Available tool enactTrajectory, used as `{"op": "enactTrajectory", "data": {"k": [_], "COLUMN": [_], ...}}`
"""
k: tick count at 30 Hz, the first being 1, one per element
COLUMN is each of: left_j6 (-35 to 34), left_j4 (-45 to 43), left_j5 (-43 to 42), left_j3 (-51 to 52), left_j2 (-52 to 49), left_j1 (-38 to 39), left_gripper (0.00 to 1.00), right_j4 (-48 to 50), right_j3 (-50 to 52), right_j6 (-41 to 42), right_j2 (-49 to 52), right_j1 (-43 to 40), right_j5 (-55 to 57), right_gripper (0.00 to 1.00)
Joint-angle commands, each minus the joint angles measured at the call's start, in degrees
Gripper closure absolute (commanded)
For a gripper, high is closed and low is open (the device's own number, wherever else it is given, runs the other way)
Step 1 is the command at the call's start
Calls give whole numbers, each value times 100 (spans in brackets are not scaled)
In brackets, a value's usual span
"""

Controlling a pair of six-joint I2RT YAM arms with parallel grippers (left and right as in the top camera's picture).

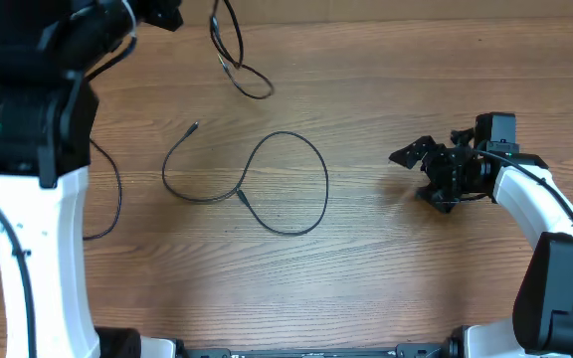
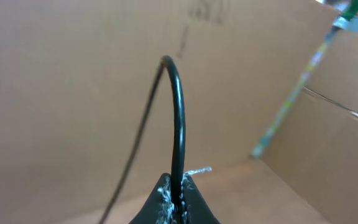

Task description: Untangle cables

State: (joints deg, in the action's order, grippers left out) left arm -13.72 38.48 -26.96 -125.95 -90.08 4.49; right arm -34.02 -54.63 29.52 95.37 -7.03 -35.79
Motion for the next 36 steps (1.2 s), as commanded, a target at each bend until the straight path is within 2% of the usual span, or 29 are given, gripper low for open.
{"op": "enactTrajectory", "data": {"k": [1,4,9,13,17,25,31,36], "left_j6": [426,382,-181,-262,-289,-352,-1023,-1075], "left_j4": [17,278,951,1250,1355,741,560,892], "left_j5": [1294,2522,4730,5720,5698,5545,5536,4881], "left_j3": [-74,-57,-52,-52,-52,-52,-55,-48], "left_j2": [96,52,-210,-649,-1137,-1720,-1690,-1770], "left_j1": [0,0,-4,-68,-354,-1370,-2328,-2876], "left_gripper": [96,96,96,95,95,95,95,96], "right_j4": [4,11,87,260,514,507,555,706], "right_j3": [37,37,37,37,37,37,37,37], "right_j6": [-640,-732,-728,-713,-710,-710,-710,-710], "right_j2": [-107,-107,-107,-107,-107,-107,-107,-107], "right_j1": [63,175,498,813,1036,1119,1119,1119], "right_j5": [-588,-566,-267,-2,107,125,127,125], "right_gripper": [0,0,0,0,0,0,0,0]}}
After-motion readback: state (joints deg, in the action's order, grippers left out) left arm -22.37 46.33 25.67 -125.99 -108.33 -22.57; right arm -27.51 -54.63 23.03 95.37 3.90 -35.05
